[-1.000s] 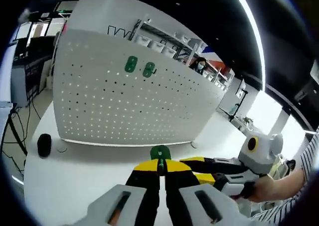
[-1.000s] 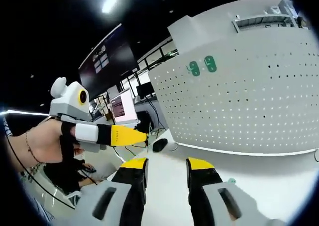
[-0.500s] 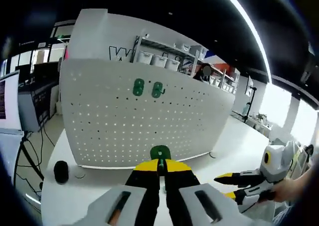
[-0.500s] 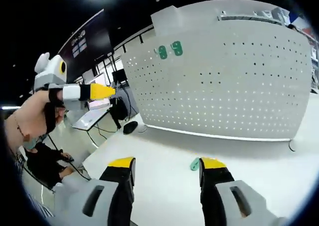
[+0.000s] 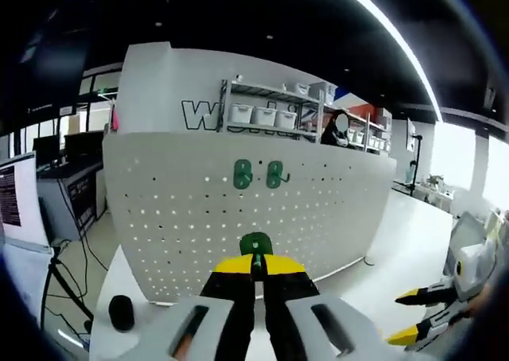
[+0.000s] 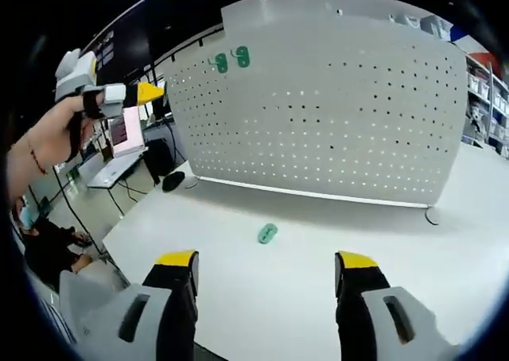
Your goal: Insert the hook assembly into the mounting plate slot until the hook locks in place.
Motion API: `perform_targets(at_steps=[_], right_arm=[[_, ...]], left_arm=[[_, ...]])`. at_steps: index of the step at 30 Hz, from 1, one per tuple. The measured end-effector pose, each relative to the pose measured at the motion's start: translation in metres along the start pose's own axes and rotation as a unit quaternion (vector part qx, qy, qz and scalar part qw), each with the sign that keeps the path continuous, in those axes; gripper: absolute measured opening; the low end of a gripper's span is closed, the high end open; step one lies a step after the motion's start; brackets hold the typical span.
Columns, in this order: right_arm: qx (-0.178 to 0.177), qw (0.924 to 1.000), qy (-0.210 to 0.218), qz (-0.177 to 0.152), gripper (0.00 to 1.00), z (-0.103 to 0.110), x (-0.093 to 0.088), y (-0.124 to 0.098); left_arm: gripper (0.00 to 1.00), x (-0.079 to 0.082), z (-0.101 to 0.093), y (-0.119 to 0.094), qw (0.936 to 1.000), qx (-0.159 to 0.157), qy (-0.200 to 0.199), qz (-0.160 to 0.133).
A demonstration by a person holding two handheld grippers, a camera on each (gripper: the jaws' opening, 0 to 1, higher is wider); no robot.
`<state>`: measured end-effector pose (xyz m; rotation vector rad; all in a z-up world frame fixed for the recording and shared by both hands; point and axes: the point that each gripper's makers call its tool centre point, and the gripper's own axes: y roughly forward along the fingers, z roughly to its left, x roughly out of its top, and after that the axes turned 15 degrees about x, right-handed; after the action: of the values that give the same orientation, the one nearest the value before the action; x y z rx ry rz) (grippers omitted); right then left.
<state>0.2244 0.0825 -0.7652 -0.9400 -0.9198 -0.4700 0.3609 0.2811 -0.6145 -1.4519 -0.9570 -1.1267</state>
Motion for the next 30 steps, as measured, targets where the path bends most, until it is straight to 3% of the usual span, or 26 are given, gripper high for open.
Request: perform_targets(at_steps=[2,4,10,30], right_arm=[[-0.011,0.9999,0.009,0.008,0.8,-0.005,-0.006,-0.001],[-0.013,0.9997,0.017,0.009,0.83,-0.006,-0.009,-0.002],[-0.02,0.9993,0.026,0.016,0.85,-0.01,-0.017,-0.004],[-0.012,0.9984,0.041,0.037,0.89,-0.005,-0.03,0.0]], left_arm=[[0.01,0.008,0.004,0.005,0.9998,0.011,0.003,-0.014],[0.01,0.015,0.008,0.01,0.9994,0.02,0.003,-0.027],[0.01,0.031,0.014,0.025,0.9978,0.038,0.013,-0.052],[0.01,0.05,0.02,0.063,0.9911,0.074,0.047,-0.1]])
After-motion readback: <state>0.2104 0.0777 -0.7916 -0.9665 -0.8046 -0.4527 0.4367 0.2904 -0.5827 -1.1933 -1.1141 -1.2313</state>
